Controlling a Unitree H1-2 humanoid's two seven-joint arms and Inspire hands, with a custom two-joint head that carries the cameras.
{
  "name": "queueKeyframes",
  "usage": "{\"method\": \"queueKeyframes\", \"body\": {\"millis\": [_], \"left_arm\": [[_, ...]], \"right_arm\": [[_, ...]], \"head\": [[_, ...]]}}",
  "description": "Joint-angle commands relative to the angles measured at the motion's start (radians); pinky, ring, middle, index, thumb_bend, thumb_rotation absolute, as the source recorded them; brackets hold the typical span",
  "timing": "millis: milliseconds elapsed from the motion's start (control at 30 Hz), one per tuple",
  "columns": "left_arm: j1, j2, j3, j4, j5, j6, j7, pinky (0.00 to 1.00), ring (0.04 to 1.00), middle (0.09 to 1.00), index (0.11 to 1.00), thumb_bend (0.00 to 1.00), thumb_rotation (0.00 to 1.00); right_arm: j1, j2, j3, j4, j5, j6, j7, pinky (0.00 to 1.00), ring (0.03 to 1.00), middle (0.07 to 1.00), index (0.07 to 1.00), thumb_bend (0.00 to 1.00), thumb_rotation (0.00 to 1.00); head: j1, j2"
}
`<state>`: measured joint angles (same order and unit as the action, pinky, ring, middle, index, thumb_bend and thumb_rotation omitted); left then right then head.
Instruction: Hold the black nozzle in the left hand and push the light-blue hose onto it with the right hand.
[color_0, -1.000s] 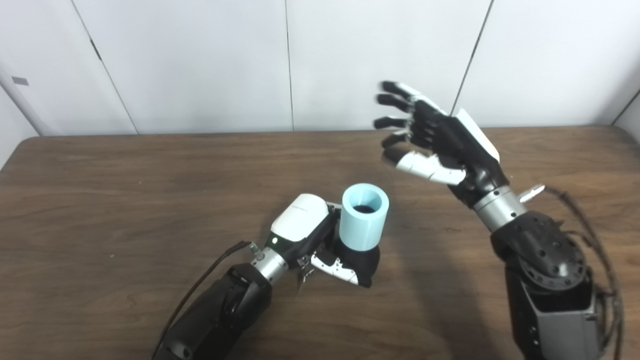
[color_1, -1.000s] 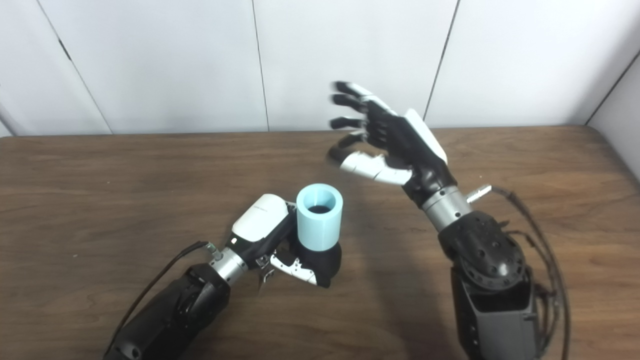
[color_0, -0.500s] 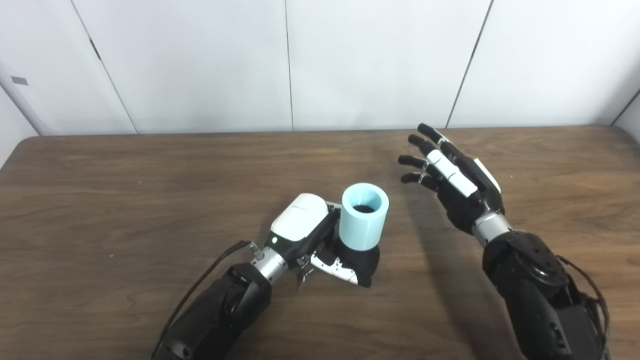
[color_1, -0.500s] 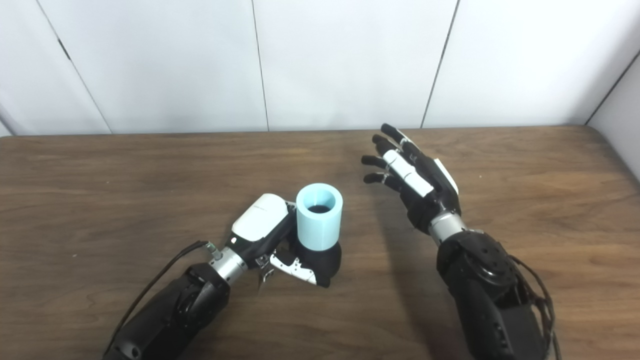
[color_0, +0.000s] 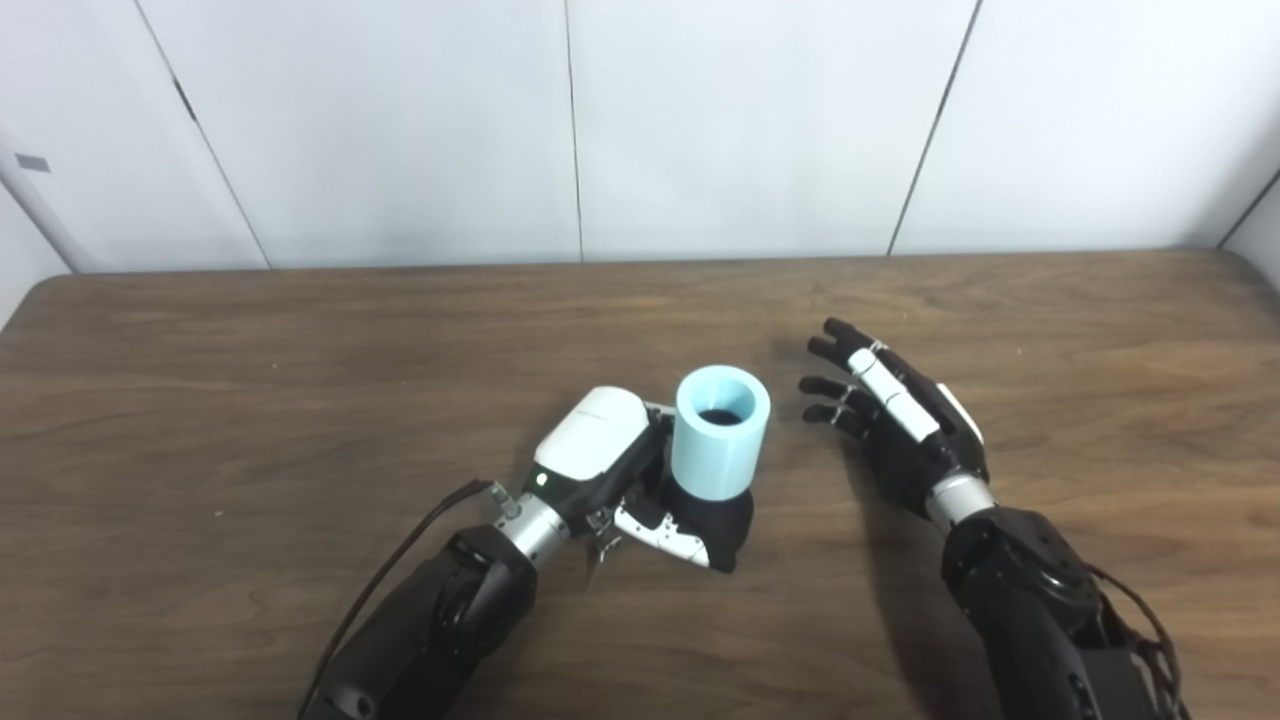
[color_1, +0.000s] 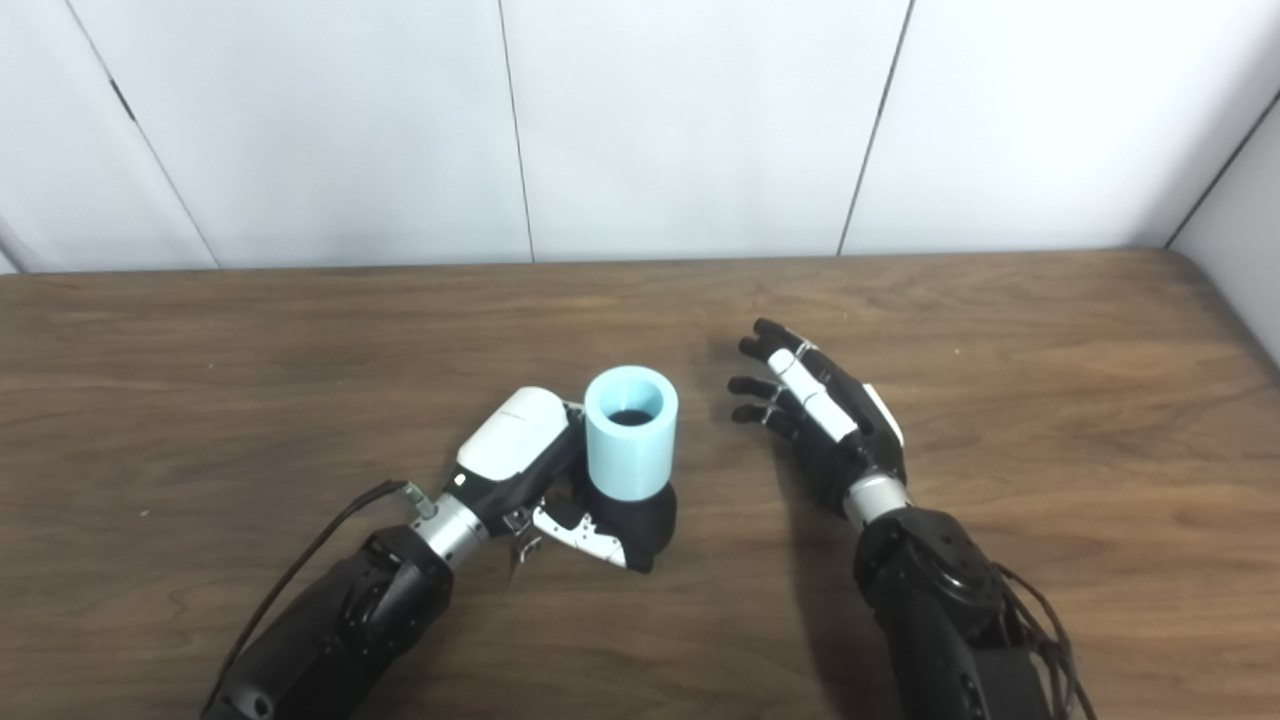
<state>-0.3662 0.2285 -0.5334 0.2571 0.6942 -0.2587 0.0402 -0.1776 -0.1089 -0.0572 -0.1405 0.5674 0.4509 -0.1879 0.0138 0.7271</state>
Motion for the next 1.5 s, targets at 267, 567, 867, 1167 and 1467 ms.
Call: {"method": "queueKeyframes", "body": {"millis": [267, 567, 867, 1167, 1467], "left_arm": [[0.082, 0.042, 0.099, -0.125, -0.096, 0.157, -0.186, 0.64, 0.752, 0.816, 0.864, 0.93, 0.27], [0.088, 0.052, 0.166, -0.168, -0.124, 0.204, -0.227, 0.61, 0.742, 0.811, 0.885, 0.91, 0.23], [0.105, 0.045, 0.241, -0.186, -0.173, 0.197, -0.201, 0.62, 0.746, 0.804, 0.870, 0.85, 0.18], [0.145, -0.096, 0.490, -0.239, -0.468, 0.287, -0.124, 0.57, 0.668, 0.716, 0.748, 0.62, 0.01], [0.155, -0.325, 0.773, -0.297, -1.058, 0.492, -0.145, 0.48, 0.639, 0.712, 0.741, 0.60, 0.09]], "right_arm": [[0.026, 0.038, -0.032, -0.029, -0.102, -0.050, 0.075, 0.39, 0.523, 0.723, 0.739, 0.56, 0.38], [0.025, 0.067, -0.065, -0.023, -0.135, -0.080, 0.108, 0.37, 0.504, 0.707, 0.703, 0.60, 0.38], [0.022, 0.074, -0.075, -0.024, -0.153, -0.065, 0.117, 0.36, 0.500, 0.700, 0.706, 0.60, 0.35], [0.023, 0.070, -0.085, -0.019, -0.162, -0.067, 0.132, 0.36, 0.507, 0.705, 0.711, 0.56, 0.32], [0.035, 0.066, -0.104, -0.006, -0.143, -0.094, 0.181, 0.37, 0.507, 0.709, 0.731, 0.56, 0.33]], "head": [[-0.001, 0.003], [0.004, 0.002], [0.009, -0.001], [0.021, -0.011], [0.071, -0.039]]}}
